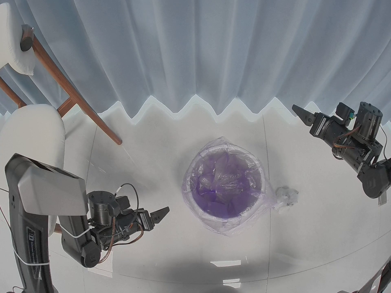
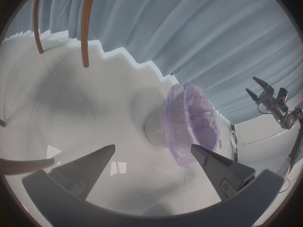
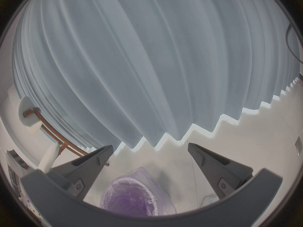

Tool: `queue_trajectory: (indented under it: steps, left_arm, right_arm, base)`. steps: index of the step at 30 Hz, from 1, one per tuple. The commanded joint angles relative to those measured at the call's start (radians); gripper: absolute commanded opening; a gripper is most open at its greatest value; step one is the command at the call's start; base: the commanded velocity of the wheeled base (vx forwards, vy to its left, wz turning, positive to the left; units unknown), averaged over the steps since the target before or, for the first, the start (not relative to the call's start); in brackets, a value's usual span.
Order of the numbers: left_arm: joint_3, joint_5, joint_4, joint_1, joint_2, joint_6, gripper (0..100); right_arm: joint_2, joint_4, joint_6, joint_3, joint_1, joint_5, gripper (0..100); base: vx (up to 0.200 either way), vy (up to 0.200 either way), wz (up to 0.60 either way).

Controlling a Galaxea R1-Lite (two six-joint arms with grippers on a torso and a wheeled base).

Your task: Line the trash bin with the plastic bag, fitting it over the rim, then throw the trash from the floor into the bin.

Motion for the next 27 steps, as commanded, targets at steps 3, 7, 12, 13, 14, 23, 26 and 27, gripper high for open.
queue_trajectory:
  steps: [3,7,12,13,14,23,26,27]
  left_arm:
    - [-0.151,-0.006,-0.009,0.003,0.151,0.012,100]
    - [-0.196,-0.008,-0.004,0.005,0.168,0.012,100]
    - [-0.303,-0.009,0.051,-0.005,0.177,0.012,100]
    - [-0.328,-0.009,0.073,-0.006,0.179,0.012,100]
    - [-0.349,-0.008,0.093,-0.008,0.179,0.011,100]
    - [-0.498,-0.008,0.203,-0.006,0.2,0.011,100]
    - [-0.542,-0.008,0.229,-0.011,0.208,0.011,100]
    - [-0.55,-0.008,0.243,-0.012,0.211,0.011,100]
  right_arm:
    - [-0.083,-0.008,0.008,0.05,0.044,-0.036,100]
    - [-0.091,-0.005,0.008,0.053,0.042,-0.036,100]
    - [-0.092,-0.005,0.006,0.07,0.041,-0.039,100]
    - [-0.094,-0.008,0.003,0.085,0.041,-0.039,100]
    - [-0.094,-0.008,0.003,0.093,0.041,-0.039,100]
    - [-0.126,-0.002,0.003,0.108,0.039,-0.041,100]
    - [-0.135,-0.002,0.003,0.123,0.039,-0.041,100]
    - [-0.135,-0.003,0.003,0.125,0.039,-0.041,100]
  base:
    - [0.0,0.0,0.0]
    - [0.0,0.0,0.0]
    - [0.0,0.0,0.0]
    - [0.0,0.0,0.0]
    - [0.0,0.0,0.0]
    - [0.0,0.0,0.0]
    - [0.0,0.0,0.0]
    - [0.0,0.0,0.0]
